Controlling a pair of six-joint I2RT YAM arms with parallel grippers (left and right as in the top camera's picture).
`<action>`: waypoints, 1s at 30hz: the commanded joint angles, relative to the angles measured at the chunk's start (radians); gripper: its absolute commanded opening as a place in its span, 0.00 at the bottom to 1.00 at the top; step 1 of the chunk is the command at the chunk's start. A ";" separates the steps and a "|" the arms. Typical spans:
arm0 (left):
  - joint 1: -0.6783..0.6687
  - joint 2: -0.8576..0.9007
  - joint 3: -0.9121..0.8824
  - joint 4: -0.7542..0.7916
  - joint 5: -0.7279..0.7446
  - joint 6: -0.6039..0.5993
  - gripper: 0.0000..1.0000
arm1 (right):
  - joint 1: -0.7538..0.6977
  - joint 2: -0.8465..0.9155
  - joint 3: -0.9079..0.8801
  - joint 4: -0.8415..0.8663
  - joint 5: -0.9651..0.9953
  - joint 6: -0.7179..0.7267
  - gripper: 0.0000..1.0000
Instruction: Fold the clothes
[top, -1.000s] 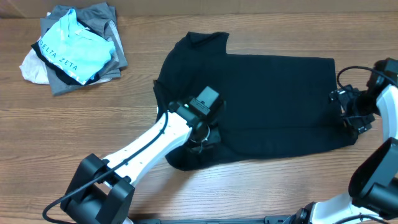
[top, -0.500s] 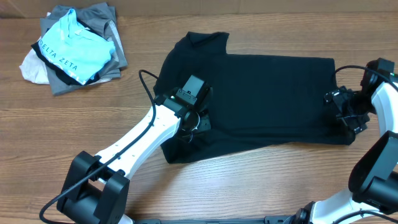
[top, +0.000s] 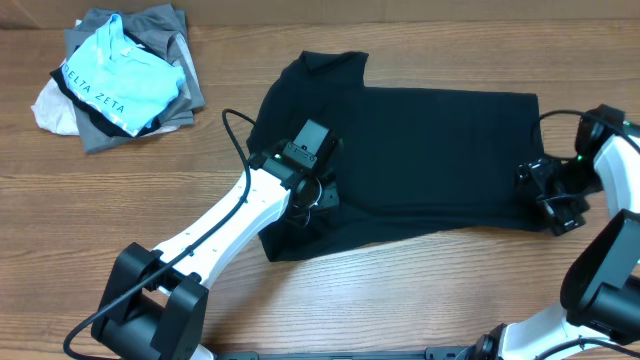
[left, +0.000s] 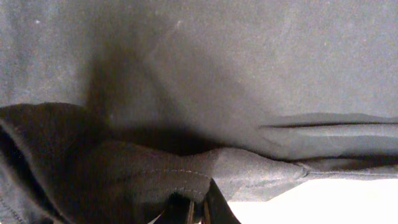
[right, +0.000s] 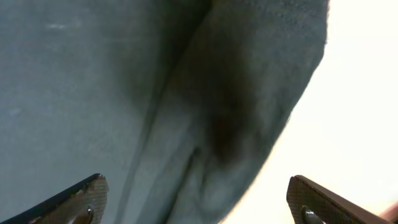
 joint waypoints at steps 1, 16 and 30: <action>0.004 -0.006 0.022 0.003 -0.024 0.023 0.06 | 0.003 0.000 -0.101 0.065 -0.047 0.050 0.93; 0.004 -0.006 0.022 -0.010 -0.024 0.023 0.06 | -0.005 -0.002 -0.103 0.147 -0.003 0.045 0.60; 0.004 -0.006 0.045 -0.011 -0.024 0.092 0.04 | -0.005 -0.001 -0.077 0.141 0.014 0.043 0.21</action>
